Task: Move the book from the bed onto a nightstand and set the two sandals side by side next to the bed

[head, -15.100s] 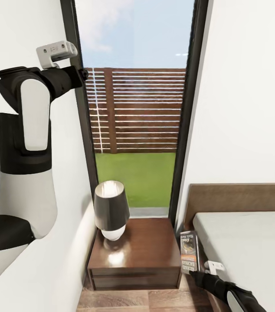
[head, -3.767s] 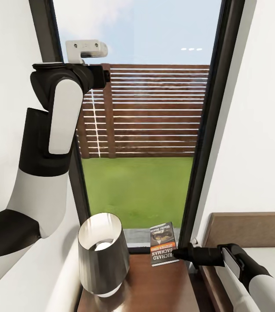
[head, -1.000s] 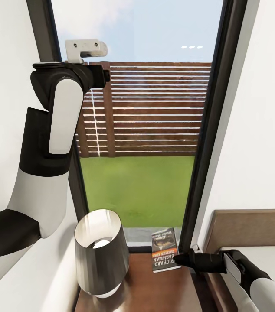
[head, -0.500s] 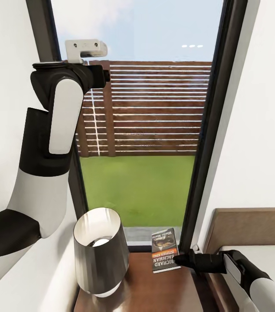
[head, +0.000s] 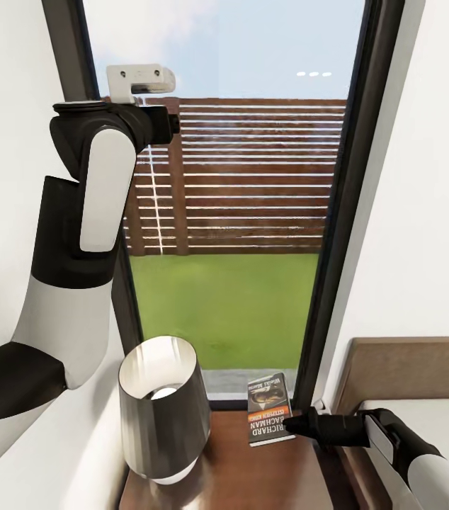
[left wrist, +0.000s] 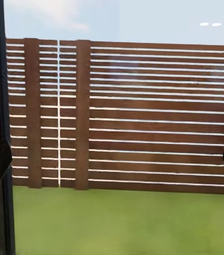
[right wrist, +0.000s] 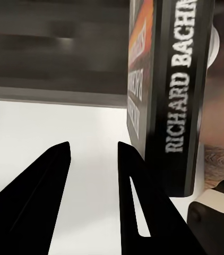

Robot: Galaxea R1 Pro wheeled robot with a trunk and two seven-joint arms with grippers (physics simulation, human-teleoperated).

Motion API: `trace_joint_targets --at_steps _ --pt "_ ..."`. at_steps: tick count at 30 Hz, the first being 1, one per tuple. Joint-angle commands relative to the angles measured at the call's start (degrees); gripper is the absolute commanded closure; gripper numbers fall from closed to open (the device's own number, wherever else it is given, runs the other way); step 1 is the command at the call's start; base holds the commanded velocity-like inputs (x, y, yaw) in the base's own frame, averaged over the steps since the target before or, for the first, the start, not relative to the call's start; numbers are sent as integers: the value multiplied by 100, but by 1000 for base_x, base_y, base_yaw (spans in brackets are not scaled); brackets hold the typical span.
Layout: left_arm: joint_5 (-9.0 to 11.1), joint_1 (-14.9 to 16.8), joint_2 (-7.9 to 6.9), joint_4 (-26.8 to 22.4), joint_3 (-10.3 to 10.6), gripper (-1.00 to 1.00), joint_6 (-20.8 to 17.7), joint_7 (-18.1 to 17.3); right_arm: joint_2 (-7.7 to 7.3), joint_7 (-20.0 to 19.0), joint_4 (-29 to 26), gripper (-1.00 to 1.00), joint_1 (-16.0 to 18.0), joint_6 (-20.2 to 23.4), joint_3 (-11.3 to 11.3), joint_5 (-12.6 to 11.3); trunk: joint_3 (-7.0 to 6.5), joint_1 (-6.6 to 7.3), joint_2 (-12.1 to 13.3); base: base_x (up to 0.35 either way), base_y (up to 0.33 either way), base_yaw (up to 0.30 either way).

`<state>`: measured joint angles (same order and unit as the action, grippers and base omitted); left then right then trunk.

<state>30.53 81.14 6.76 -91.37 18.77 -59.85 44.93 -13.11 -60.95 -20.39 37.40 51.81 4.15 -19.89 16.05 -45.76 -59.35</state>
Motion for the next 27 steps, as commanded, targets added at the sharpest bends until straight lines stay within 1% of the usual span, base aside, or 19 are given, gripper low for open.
trace_joint_targets --at_steps 1,27 --pt "53 7 1 -1 4 -100 -15 60 -7 4 -6 100 4 14 42 -42 26 -23 -47 0 0 0" --pt "52 7 -7 3 10 -100 -15 60 1 4 -9 100 4 14 50 -33 493 -594 -1090 0 0 0"
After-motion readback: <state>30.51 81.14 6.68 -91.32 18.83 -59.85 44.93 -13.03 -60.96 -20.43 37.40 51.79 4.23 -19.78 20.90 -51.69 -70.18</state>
